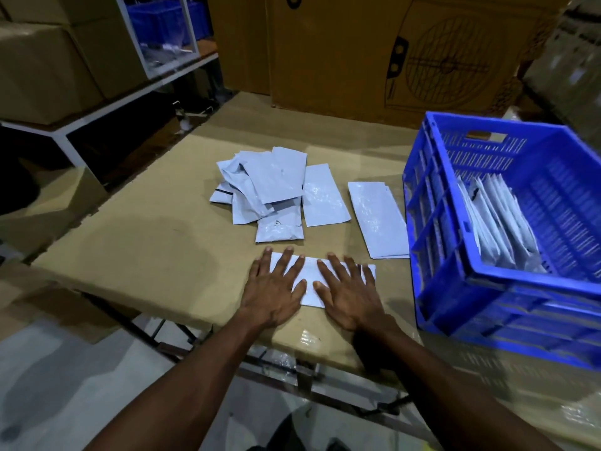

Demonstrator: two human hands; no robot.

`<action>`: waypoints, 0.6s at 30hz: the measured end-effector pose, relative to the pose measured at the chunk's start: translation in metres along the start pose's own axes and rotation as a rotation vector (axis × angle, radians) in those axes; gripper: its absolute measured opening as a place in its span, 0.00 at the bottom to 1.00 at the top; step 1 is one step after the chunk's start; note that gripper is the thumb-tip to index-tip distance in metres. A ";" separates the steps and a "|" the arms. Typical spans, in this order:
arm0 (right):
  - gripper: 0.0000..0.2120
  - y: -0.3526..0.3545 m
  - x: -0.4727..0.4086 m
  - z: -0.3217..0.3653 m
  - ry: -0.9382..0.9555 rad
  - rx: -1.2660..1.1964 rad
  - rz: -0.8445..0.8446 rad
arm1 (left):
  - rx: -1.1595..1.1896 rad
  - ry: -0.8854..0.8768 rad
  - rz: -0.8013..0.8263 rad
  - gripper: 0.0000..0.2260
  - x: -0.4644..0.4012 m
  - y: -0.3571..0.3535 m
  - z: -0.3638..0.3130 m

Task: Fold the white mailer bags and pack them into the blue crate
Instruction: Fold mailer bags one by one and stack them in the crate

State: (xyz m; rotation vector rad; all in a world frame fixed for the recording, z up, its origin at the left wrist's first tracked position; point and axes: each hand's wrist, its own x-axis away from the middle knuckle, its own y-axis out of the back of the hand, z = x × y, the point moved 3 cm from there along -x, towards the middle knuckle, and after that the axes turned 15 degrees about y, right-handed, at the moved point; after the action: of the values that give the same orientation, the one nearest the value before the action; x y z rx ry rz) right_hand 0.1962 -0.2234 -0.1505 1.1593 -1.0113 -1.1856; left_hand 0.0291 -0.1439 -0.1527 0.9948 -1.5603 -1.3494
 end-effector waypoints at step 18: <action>0.09 0.003 0.022 0.001 0.341 0.046 -0.353 | 0.101 -0.028 0.039 0.38 0.000 0.009 0.004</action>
State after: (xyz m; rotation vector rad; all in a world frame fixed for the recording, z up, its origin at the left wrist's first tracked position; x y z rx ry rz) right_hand 0.1987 -0.2453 -0.1477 1.5596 -0.5922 -1.1852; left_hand 0.0248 -0.1413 -0.1442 1.0056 -1.6741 -1.2733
